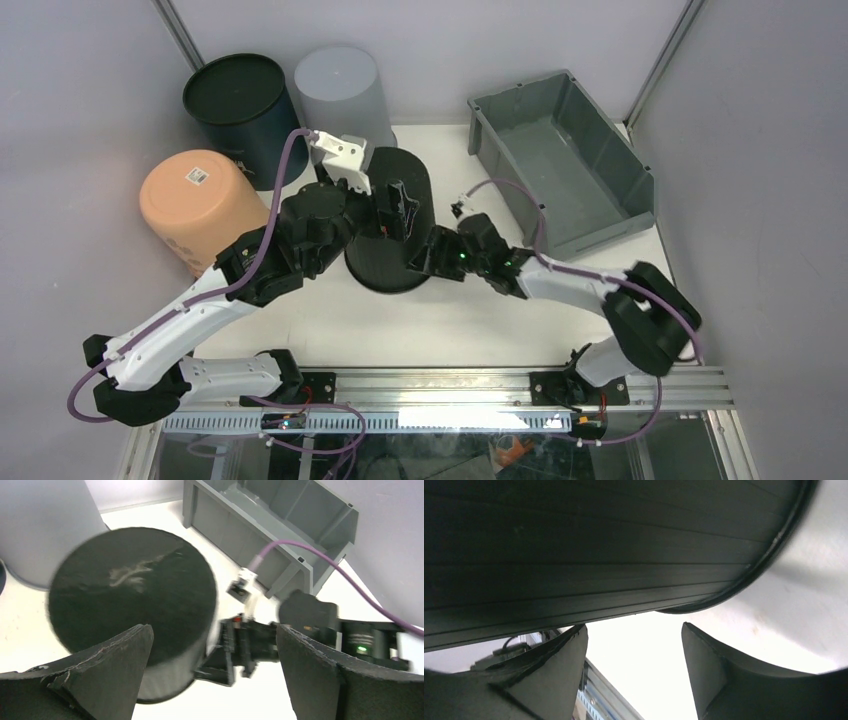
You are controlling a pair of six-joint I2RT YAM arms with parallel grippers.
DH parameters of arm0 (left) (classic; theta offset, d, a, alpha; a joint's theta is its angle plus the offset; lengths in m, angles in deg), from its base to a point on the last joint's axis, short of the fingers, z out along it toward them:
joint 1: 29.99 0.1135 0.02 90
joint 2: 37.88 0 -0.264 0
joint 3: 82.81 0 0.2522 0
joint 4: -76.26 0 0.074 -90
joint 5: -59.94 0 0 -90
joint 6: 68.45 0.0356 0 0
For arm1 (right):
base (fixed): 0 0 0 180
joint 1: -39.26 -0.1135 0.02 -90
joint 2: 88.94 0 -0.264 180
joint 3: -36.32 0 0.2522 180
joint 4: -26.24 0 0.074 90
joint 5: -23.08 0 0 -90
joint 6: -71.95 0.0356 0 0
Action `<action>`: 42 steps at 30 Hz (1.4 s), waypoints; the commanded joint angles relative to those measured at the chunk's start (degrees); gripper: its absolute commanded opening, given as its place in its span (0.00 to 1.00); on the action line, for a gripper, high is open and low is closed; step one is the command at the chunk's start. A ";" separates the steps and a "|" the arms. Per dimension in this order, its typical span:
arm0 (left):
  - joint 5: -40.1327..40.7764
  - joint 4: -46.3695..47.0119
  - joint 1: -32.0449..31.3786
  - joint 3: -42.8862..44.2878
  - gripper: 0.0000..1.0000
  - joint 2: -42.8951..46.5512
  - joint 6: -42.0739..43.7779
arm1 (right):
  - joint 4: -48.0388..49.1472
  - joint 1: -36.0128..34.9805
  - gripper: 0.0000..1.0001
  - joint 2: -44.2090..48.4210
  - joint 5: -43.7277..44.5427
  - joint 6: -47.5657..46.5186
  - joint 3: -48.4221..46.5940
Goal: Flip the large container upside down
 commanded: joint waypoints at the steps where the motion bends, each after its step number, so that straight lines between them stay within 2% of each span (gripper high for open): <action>1: -1.87 2.39 0.62 0.14 0.99 1.36 -1.59 | 9.69 -1.39 0.72 -10.43 -1.80 -2.40 -11.67; 4: -1.95 2.07 0.71 0.33 0.99 1.57 -2.00 | 9.28 -1.77 0.73 -16.70 -3.16 -3.90 -21.08; 8: -1.47 1.41 0.71 0.69 0.99 2.01 -2.00 | 1.44 -0.70 0.75 -21.96 -9.83 -9.13 -30.81; 12: -0.89 0.76 0.71 0.48 0.99 3.02 -2.02 | -4.62 0.58 0.76 -14.80 -5.90 -16.62 -28.94; 16: -1.46 0.88 0.76 0.31 0.99 3.27 -2.76 | -5.22 5.33 0.77 -8.59 -2.29 -16.72 -23.72; 18: -1.47 1.00 0.77 0.19 0.99 3.48 -3.04 | -6.53 7.50 0.76 -8.86 -1.11 -16.21 -23.68; 23: -0.45 1.56 0.78 -1.17 0.99 5.30 -3.48 | -12.57 7.92 0.74 -18.57 -0.45 -16.13 -33.21; 29: 1.01 1.88 0.75 -1.40 0.99 7.10 -4.08 | -14.38 3.78 0.73 -29.45 -2.06 -14.66 -47.42; 33: 1.21 1.00 0.80 -0.72 0.99 7.51 -3.25 | -15.19 7.01 0.74 -25.16 1.41 -16.11 -45.57; 37: 0.63 0.65 0.78 -1.31 0.99 7.24 -3.32 | -21.64 10.09 0.74 -17.59 7.04 -26.34 -45.32; 42: -1.13 0.94 0.79 -0.93 0.99 4.57 -3.08 | -33.57 11.43 0.83 -10.14 24.95 -41.66 -47.19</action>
